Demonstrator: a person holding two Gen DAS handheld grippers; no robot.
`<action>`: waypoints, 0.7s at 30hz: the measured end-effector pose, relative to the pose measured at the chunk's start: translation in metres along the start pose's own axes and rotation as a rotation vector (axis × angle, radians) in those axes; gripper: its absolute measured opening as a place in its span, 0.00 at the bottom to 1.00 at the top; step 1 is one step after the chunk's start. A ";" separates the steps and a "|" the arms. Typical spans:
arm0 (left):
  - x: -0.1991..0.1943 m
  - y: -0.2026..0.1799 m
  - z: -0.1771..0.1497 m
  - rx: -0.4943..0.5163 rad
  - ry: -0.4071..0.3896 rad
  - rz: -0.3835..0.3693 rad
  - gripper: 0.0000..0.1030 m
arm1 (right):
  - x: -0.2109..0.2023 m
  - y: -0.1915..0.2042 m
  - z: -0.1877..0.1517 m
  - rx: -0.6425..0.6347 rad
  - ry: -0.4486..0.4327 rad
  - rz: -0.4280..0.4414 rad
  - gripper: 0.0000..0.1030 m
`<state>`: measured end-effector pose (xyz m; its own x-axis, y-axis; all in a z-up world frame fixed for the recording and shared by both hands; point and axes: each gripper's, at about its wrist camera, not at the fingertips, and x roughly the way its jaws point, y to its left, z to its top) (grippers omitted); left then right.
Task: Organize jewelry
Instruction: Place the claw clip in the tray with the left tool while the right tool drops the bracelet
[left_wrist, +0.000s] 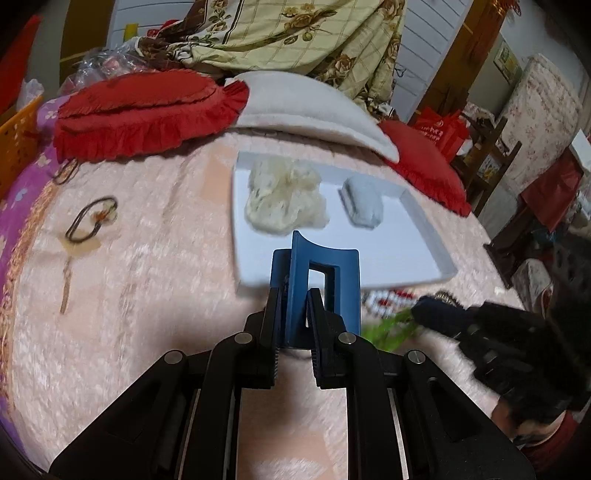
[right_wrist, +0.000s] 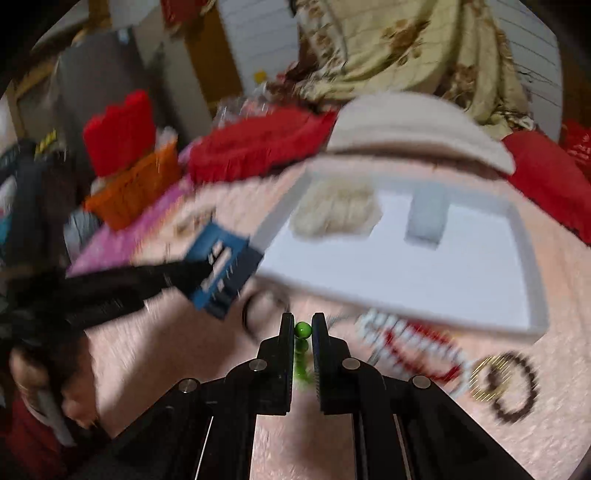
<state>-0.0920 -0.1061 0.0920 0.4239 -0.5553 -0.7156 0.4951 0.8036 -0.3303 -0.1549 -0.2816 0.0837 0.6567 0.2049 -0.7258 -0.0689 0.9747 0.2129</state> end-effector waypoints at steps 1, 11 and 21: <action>0.002 -0.002 0.006 0.001 0.002 -0.003 0.12 | -0.007 -0.004 0.009 0.014 -0.016 0.002 0.08; 0.066 0.009 0.039 -0.008 0.118 0.021 0.12 | 0.017 -0.035 0.065 0.083 -0.004 -0.042 0.08; 0.083 0.030 0.033 -0.040 0.126 0.074 0.12 | 0.086 -0.050 0.070 0.280 0.068 0.099 0.08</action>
<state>-0.0167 -0.1349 0.0435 0.3581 -0.4651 -0.8096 0.4343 0.8505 -0.2966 -0.0423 -0.3188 0.0568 0.6050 0.3119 -0.7326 0.0858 0.8892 0.4495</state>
